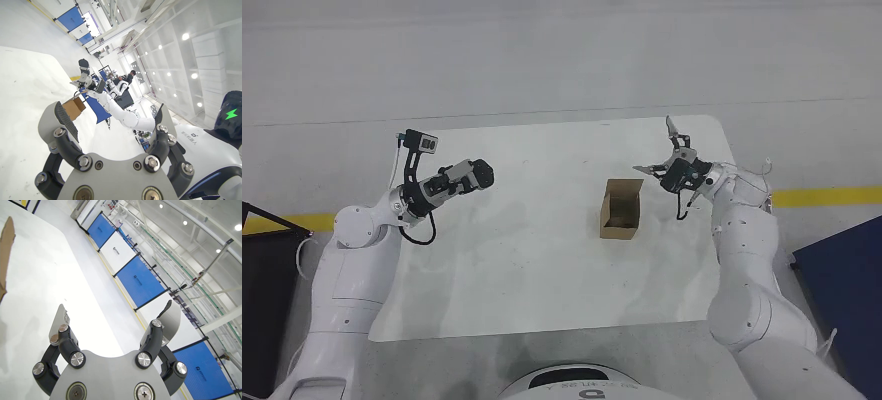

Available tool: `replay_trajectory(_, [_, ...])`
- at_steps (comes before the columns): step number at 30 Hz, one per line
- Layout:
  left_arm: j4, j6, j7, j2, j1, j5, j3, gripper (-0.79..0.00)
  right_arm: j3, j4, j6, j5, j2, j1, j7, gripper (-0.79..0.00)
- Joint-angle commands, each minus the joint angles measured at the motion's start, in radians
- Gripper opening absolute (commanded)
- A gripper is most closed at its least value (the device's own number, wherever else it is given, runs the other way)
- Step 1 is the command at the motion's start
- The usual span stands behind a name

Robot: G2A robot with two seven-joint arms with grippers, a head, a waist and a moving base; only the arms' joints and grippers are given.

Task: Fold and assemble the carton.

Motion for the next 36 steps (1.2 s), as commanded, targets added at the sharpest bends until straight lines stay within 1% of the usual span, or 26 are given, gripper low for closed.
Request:
replay_trajectory(1, [0.014, -0.004, 0.001, -0.003, -0.011, 0.0, 0.019, 0.0, 0.015, 0.045, 0.017, 0.0, 0.037, 0.03, -0.016, 0.0])
replay_trajectory(4, [0.025, -0.005, 0.0, -0.007, -0.028, -0.008, 0.043, 0.0, 0.043, 0.062, 0.039, 0.0, 0.078, 0.056, -0.038, 0.0])
replay_trajectory(7, [0.032, -0.014, -0.012, -0.01, -0.046, -0.01, 0.062, 0.0, 0.077, 0.051, 0.048, 0.0, 0.109, 0.07, -0.047, 0.0])
replay_trajectory(11, [0.037, -0.016, -0.015, -0.01, -0.05, -0.009, 0.065, 0.0, 0.126, 0.003, 0.048, 0.0, 0.135, 0.074, -0.047, 0.0])
replay_trajectory(20, [0.037, -0.016, -0.015, -0.01, -0.05, -0.009, 0.065, 0.0, 0.13, -0.007, 0.048, 0.0, 0.137, 0.073, -0.046, 0.0])
replay_trajectory(22, [0.037, -0.016, -0.015, -0.01, -0.05, -0.009, 0.065, 0.0, 0.111, -0.01, 0.045, -0.031, 0.136, 0.058, -0.012, 0.0])
replay_trajectory(24, [0.037, -0.016, -0.015, -0.01, -0.05, -0.009, 0.065, 0.0, 0.097, 0.009, 0.037, 0.0, 0.14, 0.065, -0.036, 0.0])
replay_trajectory(26, [0.037, -0.016, -0.015, -0.01, -0.05, -0.009, 0.065, 0.0, 0.097, 0.081, 0.05, 0.0, 0.149, 0.104, -0.05, 0.0])
replay_trajectory(29, [0.037, -0.016, -0.015, -0.01, -0.05, -0.009, 0.065, 0.0, 0.071, 0.222, 0.1, 0.0, 0.183, 0.178, -0.099, 0.0])
replay_trajectory(31, [0.037, -0.016, -0.015, -0.01, -0.05, -0.009, 0.065, 0.0, 0.031, 0.336, 0.128, -0.009, 0.216, 0.234, -0.128, 0.0])
replay_trajectory(34, [0.037, -0.016, -0.015, -0.01, -0.05, -0.009, 0.065, 0.0, -0.004, 0.556, 0.128, -0.042, 0.274, 0.352, -0.128, 0.0])
replay_trajectory(35, [0.037, -0.016, -0.015, -0.01, -0.05, -0.009, 0.065, 0.0, -0.004, 0.592, 0.127, -0.05, 0.294, 0.38, -0.127, 0.0])
replay_trajectory(36, [0.037, -0.016, -0.015, -0.01, -0.05, -0.009, 0.065, 0.0, 0.005, 0.592, 0.114, -0.038, 0.306, 0.382, -0.114, 0.0])
